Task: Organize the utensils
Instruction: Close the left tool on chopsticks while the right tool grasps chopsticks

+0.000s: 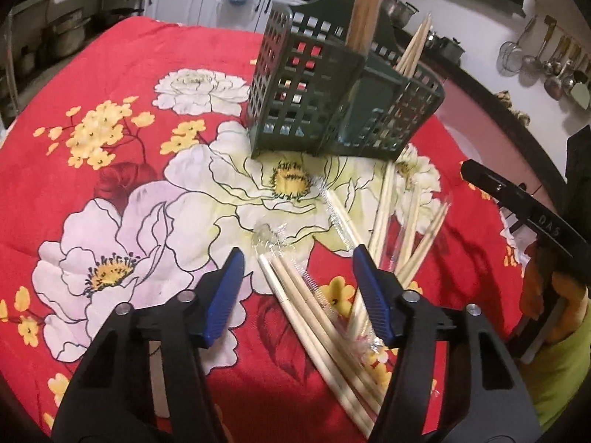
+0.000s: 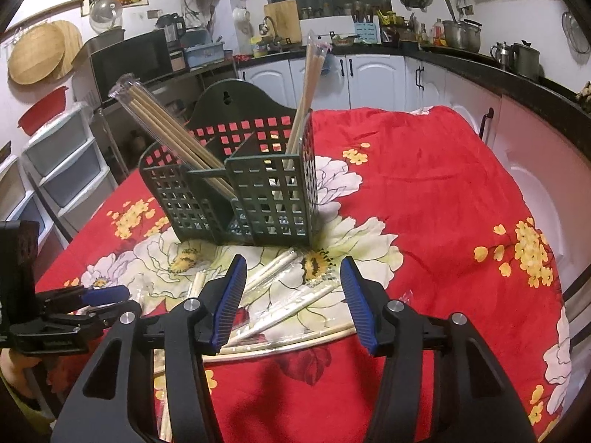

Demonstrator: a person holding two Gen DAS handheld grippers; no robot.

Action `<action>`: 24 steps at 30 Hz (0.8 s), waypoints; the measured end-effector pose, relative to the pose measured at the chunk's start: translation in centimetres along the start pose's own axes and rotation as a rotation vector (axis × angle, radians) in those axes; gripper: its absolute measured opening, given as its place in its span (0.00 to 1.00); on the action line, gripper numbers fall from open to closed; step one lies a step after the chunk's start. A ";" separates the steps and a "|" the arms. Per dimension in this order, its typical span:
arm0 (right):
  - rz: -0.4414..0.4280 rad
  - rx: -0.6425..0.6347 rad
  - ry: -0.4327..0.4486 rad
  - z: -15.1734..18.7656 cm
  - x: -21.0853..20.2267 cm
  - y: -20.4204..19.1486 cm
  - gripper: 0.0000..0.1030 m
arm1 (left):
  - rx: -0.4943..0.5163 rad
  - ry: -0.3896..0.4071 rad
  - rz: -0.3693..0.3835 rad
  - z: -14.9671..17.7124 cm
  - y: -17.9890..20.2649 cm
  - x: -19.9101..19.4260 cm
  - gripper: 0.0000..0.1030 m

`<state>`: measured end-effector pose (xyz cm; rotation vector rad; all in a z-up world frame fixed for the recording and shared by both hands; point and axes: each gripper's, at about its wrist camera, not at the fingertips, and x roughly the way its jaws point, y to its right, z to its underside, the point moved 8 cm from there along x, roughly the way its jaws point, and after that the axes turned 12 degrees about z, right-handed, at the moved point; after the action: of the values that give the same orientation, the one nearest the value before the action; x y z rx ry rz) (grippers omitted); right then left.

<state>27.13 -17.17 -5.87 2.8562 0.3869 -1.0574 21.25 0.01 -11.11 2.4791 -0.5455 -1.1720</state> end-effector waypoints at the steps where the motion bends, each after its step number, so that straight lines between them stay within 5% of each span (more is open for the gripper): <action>1: 0.003 -0.001 -0.009 0.1 0.3 0.0 0.49 | -0.001 -0.005 -0.010 0.0 -0.2 0.3 0.47; 9: 0.006 0.001 -0.079 1.0 2.8 0.1 0.47 | -0.019 -0.020 -0.045 -0.3 -1.5 1.1 0.27; 21: 0.012 0.057 -0.199 1.8 6.1 1.1 0.47 | -0.089 -0.005 0.061 -0.6 -2.5 0.0 0.12; 24: 0.008 0.074 -0.230 1.9 7.2 1.4 0.41 | -0.101 0.003 0.089 -0.6 -2.5 -0.3 0.12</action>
<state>31.53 -17.34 -11.99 2.7518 0.3247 -1.4072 22.03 2.39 -11.70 2.3468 -0.5749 -1.1335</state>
